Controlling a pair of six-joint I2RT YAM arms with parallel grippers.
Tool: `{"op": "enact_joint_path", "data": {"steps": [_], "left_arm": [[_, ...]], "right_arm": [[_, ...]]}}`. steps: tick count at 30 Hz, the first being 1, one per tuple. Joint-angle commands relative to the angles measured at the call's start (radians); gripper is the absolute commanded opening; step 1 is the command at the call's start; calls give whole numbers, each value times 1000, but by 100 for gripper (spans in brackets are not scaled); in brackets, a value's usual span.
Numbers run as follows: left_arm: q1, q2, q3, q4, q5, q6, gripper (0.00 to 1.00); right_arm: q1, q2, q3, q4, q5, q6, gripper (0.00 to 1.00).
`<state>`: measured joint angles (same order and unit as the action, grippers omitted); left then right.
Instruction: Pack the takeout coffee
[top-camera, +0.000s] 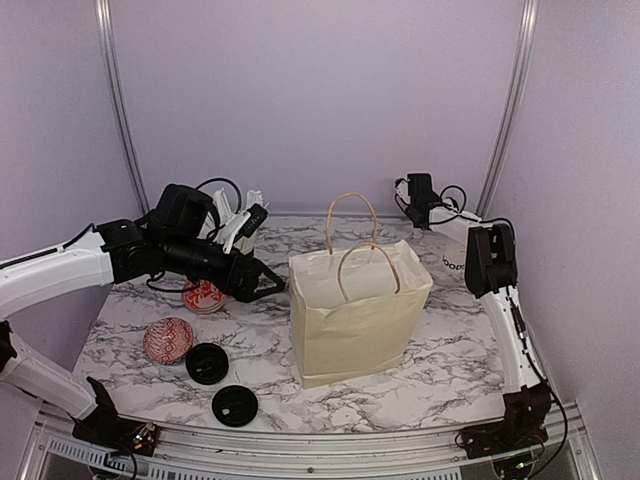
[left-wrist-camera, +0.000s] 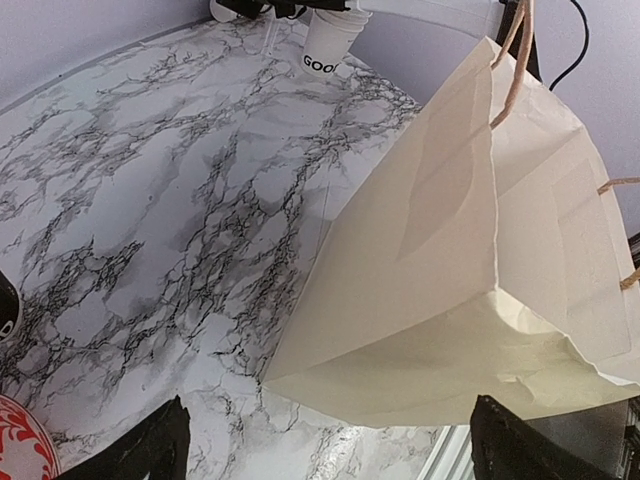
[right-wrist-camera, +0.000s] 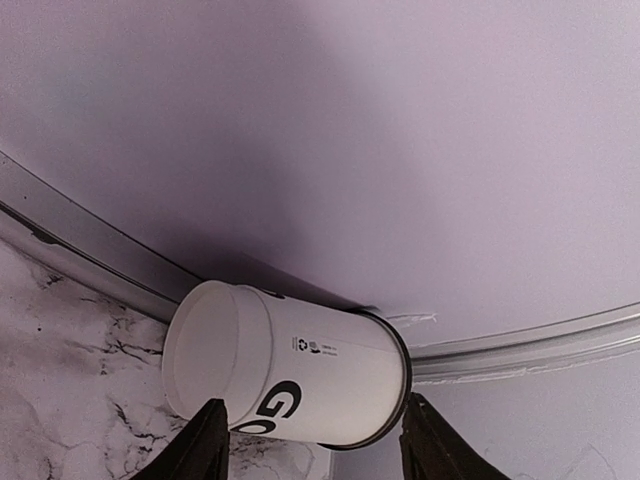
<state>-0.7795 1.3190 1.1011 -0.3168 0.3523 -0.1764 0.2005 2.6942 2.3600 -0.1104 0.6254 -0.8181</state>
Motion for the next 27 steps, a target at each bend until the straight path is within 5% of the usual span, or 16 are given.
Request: {"op": "enact_joint_path", "data": {"steps": [1,19,27], "left_arm": [[-6,32,26,25,23,-7,99],[-22,89,48,35,30,-23,99],[-26,94,48,35,27,-27,99]], "right_arm": [[-4,63,35,117,42,-35,57],[-65,135,56,265,115,-78,53],[-83,121,97,168,59,-28,0]]}}
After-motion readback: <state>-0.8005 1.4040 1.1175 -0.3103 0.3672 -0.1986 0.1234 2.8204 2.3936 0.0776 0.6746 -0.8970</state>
